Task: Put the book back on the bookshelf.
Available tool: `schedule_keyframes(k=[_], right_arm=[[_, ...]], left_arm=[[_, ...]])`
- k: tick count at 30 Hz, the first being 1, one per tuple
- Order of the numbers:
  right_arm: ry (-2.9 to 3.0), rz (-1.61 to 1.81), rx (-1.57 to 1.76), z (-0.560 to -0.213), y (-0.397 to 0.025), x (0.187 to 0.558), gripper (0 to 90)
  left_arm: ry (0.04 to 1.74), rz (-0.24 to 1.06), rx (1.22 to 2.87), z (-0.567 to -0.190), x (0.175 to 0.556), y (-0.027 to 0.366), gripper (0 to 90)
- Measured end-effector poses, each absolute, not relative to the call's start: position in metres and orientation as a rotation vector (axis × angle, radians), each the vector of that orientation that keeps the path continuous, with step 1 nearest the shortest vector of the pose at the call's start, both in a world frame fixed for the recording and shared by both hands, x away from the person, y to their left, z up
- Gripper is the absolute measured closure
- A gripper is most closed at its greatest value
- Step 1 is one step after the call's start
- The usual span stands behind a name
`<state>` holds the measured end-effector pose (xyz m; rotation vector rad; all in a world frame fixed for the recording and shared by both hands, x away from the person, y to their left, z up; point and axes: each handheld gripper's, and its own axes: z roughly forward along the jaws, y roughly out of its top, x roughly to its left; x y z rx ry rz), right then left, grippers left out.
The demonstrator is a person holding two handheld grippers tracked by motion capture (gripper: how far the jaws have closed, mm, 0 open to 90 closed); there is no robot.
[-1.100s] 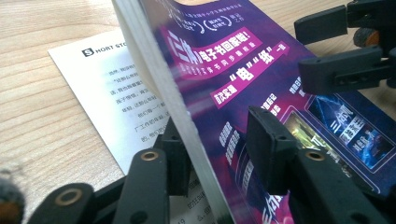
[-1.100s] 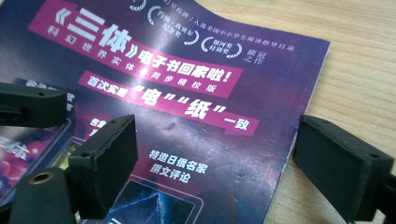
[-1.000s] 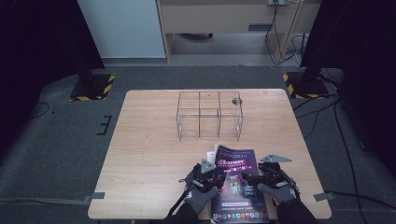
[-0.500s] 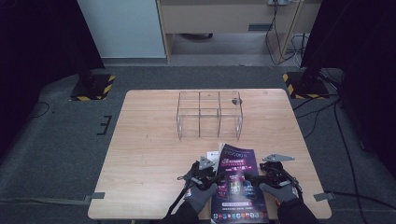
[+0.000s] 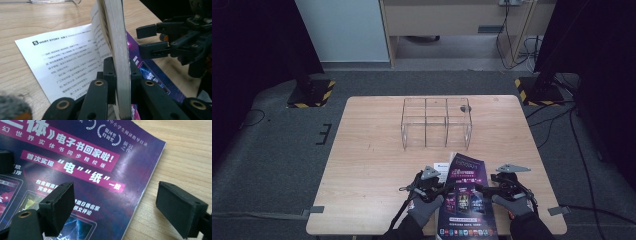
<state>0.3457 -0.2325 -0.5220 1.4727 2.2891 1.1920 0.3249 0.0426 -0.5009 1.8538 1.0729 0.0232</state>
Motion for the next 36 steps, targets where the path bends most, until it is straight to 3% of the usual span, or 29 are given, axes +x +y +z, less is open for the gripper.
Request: schedule_keyframes(k=[27, 36], right_arm=[[2.278, 1.499, 1.489, -0.517, -0.233, 0.348, 14.4], [2.301, 1.689, 1.532, -0.522, -0.226, 0.350, 18.0]], left_arm=[[0.958, -0.017, 1.716, -0.457, 0.321, 0.060, 83.2], [0.927, -0.022, 1.694, -0.452, 0.321, 0.063, 83.2]])
